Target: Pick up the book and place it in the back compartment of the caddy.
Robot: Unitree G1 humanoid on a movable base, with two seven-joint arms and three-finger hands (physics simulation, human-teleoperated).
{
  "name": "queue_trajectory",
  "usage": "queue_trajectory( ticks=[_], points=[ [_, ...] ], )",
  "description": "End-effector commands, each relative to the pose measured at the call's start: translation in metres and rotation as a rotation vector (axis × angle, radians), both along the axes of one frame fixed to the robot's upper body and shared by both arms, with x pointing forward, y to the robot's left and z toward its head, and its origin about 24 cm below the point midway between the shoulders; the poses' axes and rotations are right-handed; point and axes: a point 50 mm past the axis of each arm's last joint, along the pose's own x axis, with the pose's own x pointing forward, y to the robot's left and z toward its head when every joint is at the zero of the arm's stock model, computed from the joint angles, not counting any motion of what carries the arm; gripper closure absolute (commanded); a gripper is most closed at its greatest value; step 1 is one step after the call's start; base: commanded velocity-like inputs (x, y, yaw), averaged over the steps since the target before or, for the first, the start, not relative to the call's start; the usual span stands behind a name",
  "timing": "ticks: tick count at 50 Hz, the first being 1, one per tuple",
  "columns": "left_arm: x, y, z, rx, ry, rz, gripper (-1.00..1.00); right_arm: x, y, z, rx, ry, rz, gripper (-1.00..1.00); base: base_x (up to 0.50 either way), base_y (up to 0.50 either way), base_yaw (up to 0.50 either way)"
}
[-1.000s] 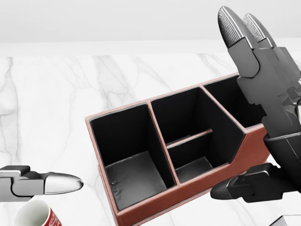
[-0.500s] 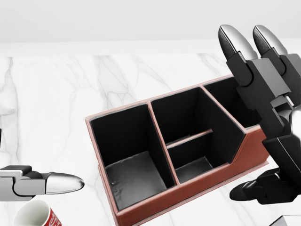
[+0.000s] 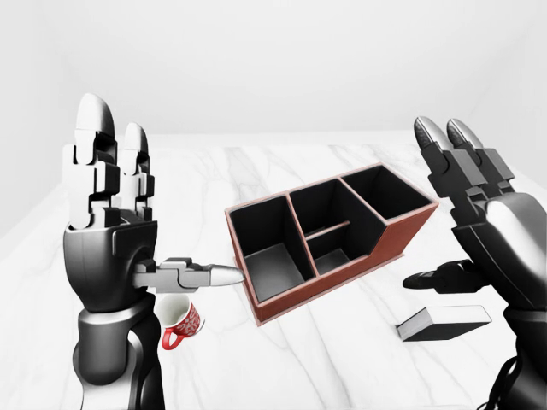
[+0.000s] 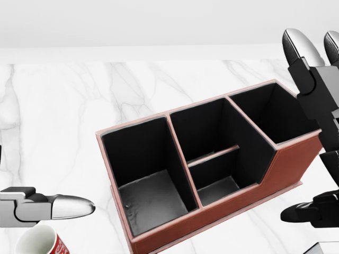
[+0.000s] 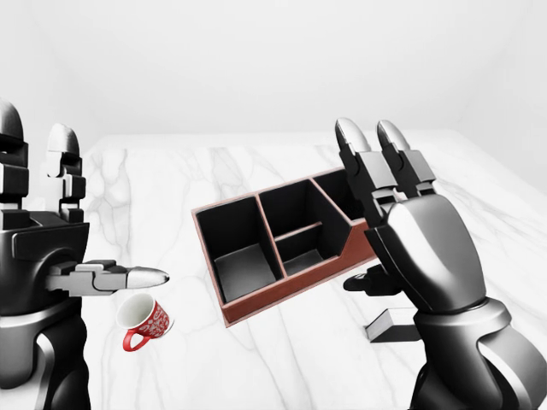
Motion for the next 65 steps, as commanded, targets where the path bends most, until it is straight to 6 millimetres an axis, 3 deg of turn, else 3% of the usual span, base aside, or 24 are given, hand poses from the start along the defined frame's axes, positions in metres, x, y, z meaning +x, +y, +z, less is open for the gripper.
queue_trajectory(
  ticks=[1, 40, 65],
  points=[
    [-0.001, 0.000, 0.001, 0.000, -0.008, 0.000, -1.00, 0.000, -0.009, -0.004, -0.001, 0.022, -0.067, -1.00, 0.00, 0.00, 0.00],
    [-0.001, -0.002, 0.000, 0.001, -0.002, -0.004, -1.00, 0.021, -0.042, -0.055, 0.151, 0.308, -0.169, -1.00, 0.00, 0.00, 0.00],
    [0.000, 0.000, 0.000, 0.005, -0.001, -0.002, -1.00, 0.022, -0.054, -0.076, 0.187, 0.409, -0.232, -1.00, 0.00, 0.00, 0.00]
  ],
)
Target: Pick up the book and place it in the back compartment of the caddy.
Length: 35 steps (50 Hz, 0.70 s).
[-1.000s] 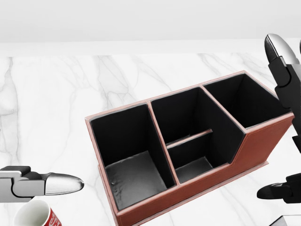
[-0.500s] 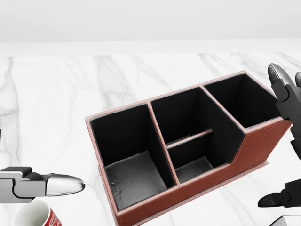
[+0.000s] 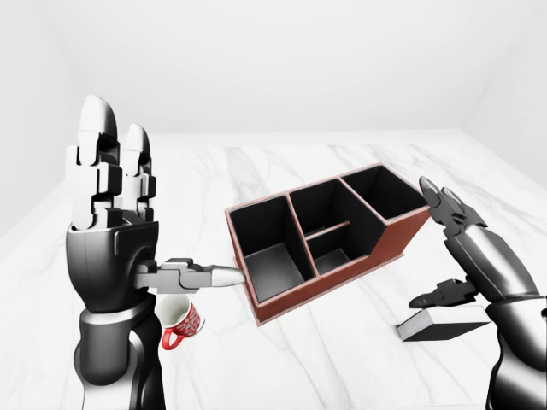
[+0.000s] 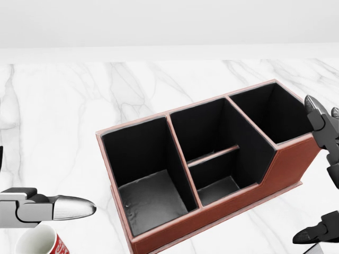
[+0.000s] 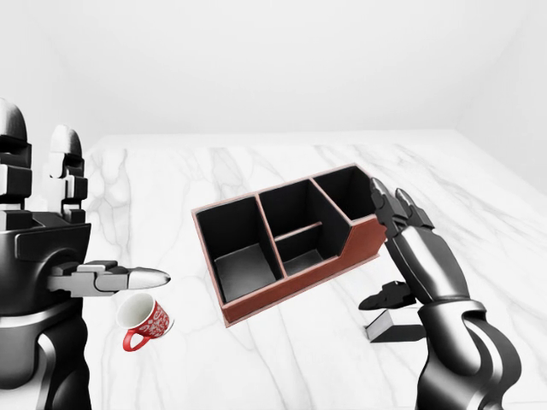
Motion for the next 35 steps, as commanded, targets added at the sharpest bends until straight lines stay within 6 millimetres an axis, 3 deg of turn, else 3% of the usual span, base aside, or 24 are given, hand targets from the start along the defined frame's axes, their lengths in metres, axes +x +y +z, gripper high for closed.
queue_trajectory(
  ticks=[1, 35],
  points=[
    [0.000, 0.001, 0.001, 0.002, -0.007, 0.001, -1.00, -0.001, -0.005, -0.008, 0.014, 0.039, -0.026, -1.00, 0.00, 0.00, 0.00],
    [0.000, 0.000, 0.001, 0.000, -0.006, -0.001, -1.00, -0.002, -0.015, -0.030, 0.054, 0.139, -0.073, -1.00, 0.00, 0.00, 0.00]
  ],
)
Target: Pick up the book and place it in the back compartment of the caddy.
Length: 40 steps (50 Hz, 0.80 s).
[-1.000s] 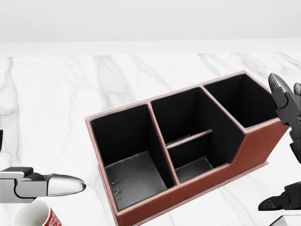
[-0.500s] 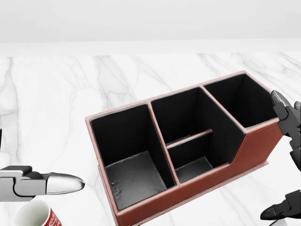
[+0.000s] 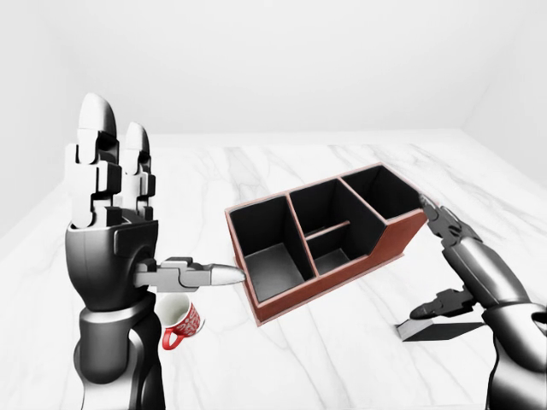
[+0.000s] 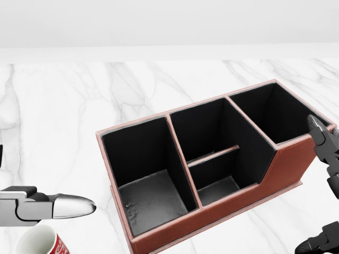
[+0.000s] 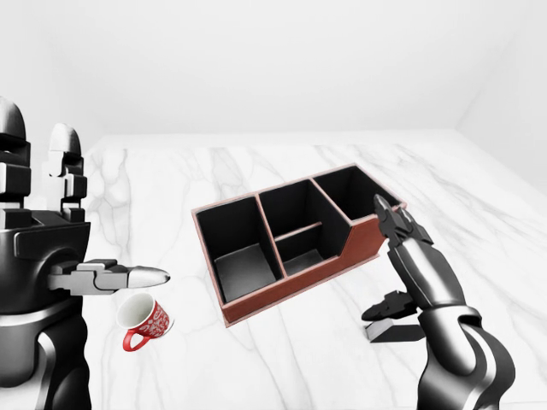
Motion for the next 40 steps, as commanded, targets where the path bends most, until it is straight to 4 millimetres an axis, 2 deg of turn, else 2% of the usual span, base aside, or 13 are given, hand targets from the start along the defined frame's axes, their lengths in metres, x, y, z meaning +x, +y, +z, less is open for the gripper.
queue_trajectory(
  ticks=[1, 40],
  points=[
    [0.000, 0.000, 0.000, 0.000, 0.002, 0.000, -1.00, -0.002, -0.004, -0.008, 0.016, 0.033, -0.019, -1.00, 0.00, 0.00, 0.00],
    [0.000, 0.000, -0.001, 0.002, 0.005, -0.001, -1.00, 0.002, -0.023, -0.044, 0.085, 0.196, -0.075, -1.00, 0.00, 0.00, 0.00]
  ],
)
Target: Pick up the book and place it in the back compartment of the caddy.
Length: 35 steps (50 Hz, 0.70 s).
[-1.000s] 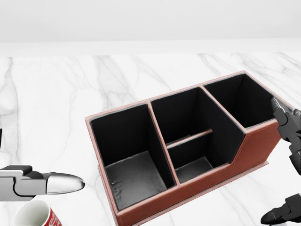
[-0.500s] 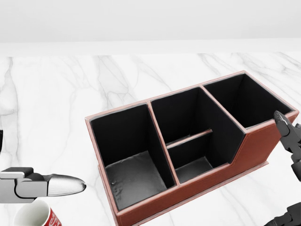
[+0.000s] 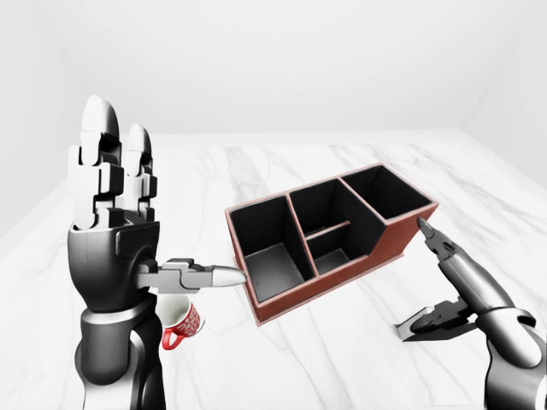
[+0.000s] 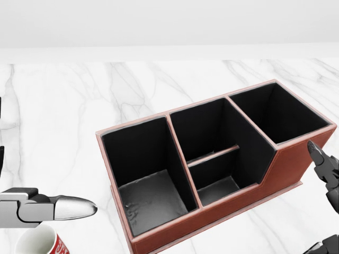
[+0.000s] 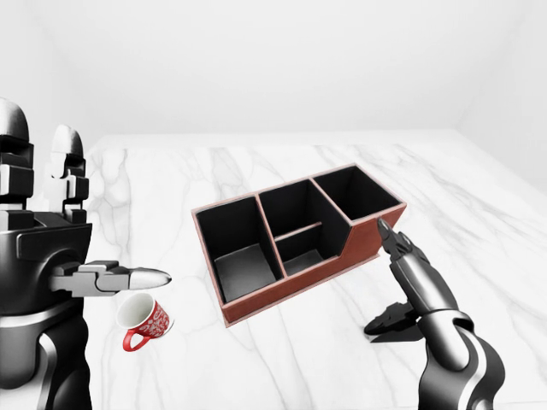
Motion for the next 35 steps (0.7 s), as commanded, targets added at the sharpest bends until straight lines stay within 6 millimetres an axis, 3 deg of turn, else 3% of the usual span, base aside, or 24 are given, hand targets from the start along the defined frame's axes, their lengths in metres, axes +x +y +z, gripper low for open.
queue_trajectory(
  ticks=[1, 35],
  points=[
    [0.000, 0.000, 0.000, 0.000, -0.001, 0.001, -1.00, 0.000, -0.005, -0.007, 0.011, 0.034, -0.014, -1.00, 0.00, 0.00, 0.00],
    [0.000, 0.000, 0.001, 0.001, -0.008, 0.001, -1.00, -0.001, -0.024, -0.014, 0.015, 0.075, -0.072, -1.00, 0.00, 0.00, 0.00]
  ],
)
